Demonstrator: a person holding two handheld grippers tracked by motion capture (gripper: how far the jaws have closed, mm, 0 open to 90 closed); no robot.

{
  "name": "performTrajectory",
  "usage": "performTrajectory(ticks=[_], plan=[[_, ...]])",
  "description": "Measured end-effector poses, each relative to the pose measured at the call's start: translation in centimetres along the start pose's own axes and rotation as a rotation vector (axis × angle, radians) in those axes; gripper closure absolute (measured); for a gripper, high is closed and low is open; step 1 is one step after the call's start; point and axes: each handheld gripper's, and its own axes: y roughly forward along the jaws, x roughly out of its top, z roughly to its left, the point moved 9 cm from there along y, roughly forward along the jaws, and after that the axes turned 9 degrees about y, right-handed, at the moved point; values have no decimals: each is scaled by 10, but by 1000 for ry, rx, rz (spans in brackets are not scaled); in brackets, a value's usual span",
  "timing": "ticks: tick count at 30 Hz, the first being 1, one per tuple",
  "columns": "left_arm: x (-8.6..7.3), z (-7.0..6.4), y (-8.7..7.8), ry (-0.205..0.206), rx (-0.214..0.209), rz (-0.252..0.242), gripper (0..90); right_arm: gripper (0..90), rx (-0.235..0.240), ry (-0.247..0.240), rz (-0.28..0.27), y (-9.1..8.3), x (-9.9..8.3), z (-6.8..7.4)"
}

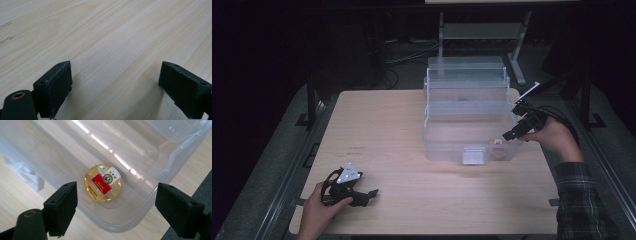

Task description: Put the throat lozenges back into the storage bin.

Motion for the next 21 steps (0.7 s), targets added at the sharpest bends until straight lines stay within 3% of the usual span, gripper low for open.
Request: performTrajectory(ticks=[10,21], plan=[[0,0,0,1,0,0,106,171,16,7,-84,-19,-19,3],[0,0,0,0,0,0,106,133,10,-8,-129,-23,-47,13]])
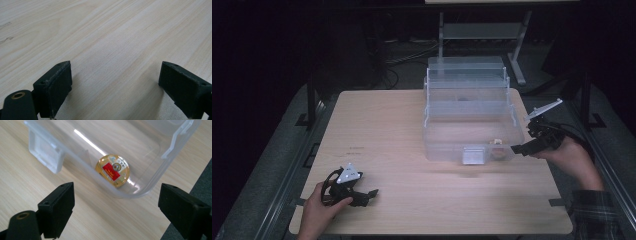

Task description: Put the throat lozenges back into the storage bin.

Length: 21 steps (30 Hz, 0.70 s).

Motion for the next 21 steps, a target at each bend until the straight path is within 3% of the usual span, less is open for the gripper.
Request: performTrajectory(ticks=[12,21], plan=[[0,0,0,1,0,1,106,127,12,18,-34,4,-33,7],[0,0,0,1,0,1,106,127,37,13,-66,22,-56,17]])
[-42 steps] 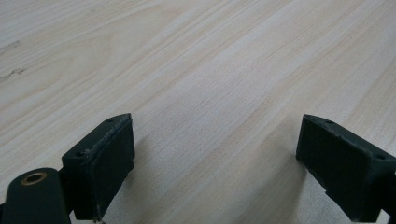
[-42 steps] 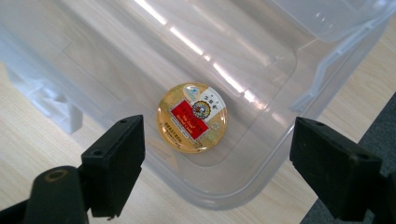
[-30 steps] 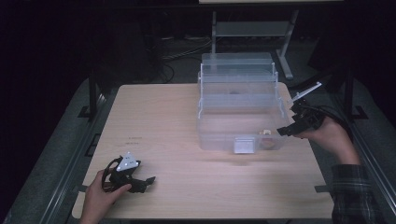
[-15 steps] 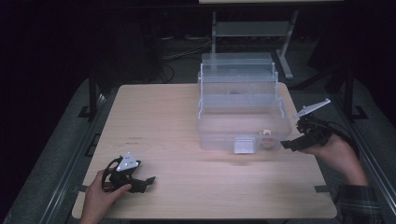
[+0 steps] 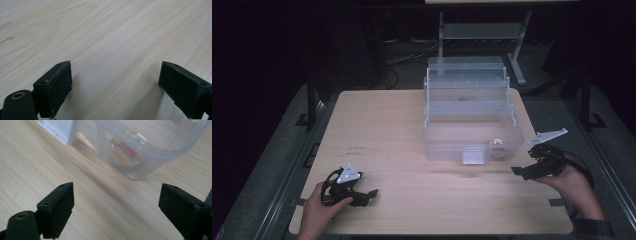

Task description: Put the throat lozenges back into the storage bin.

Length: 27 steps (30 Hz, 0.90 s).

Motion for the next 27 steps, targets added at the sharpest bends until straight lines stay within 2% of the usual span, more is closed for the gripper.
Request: performTrajectory(ticks=[16,22,27], plan=[[0,0,0,0,1,-3,106,118,51,20,-35,38,-30,9],[0,0,0,0,0,0,106,118,64,27,-68,58,-40,11],[0,0,0,1,0,0,106,125,69,28,-86,65,-44,13]])
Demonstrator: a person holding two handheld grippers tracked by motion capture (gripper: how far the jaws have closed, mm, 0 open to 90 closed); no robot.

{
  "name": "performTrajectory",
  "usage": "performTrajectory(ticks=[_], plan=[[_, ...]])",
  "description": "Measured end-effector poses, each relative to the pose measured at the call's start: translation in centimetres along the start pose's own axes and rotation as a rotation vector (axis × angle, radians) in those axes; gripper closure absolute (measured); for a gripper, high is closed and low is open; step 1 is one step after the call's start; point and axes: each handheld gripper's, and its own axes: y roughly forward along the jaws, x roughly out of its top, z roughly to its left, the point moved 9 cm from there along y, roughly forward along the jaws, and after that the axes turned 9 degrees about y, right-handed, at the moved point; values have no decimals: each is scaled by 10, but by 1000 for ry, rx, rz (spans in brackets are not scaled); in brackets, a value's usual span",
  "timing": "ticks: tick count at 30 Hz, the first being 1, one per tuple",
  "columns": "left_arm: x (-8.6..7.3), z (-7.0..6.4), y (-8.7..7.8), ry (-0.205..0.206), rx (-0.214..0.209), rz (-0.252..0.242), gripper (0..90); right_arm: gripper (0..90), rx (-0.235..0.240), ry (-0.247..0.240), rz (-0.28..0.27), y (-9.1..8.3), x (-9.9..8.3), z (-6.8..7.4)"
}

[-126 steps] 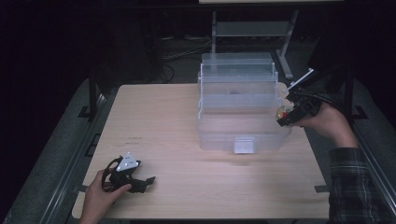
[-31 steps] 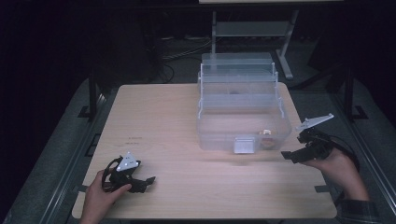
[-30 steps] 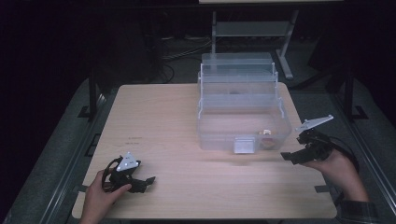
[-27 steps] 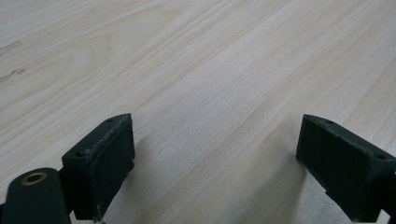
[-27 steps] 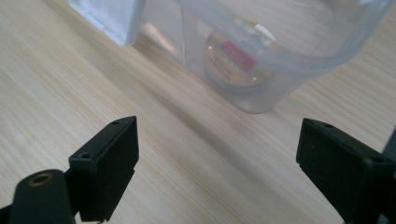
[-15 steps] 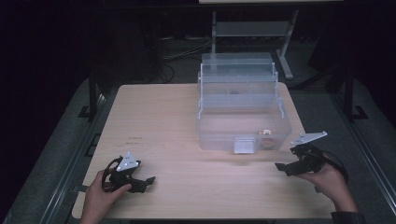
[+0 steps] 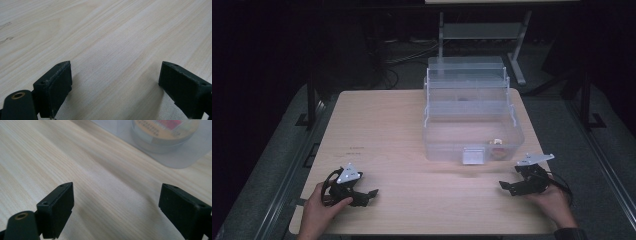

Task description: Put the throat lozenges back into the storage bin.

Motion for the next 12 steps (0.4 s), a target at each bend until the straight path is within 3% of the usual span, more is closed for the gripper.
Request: performTrajectory(ticks=[12], plan=[[0,0,0,3,1,0,106,115,-20,-31,-17,4,-3,1]])
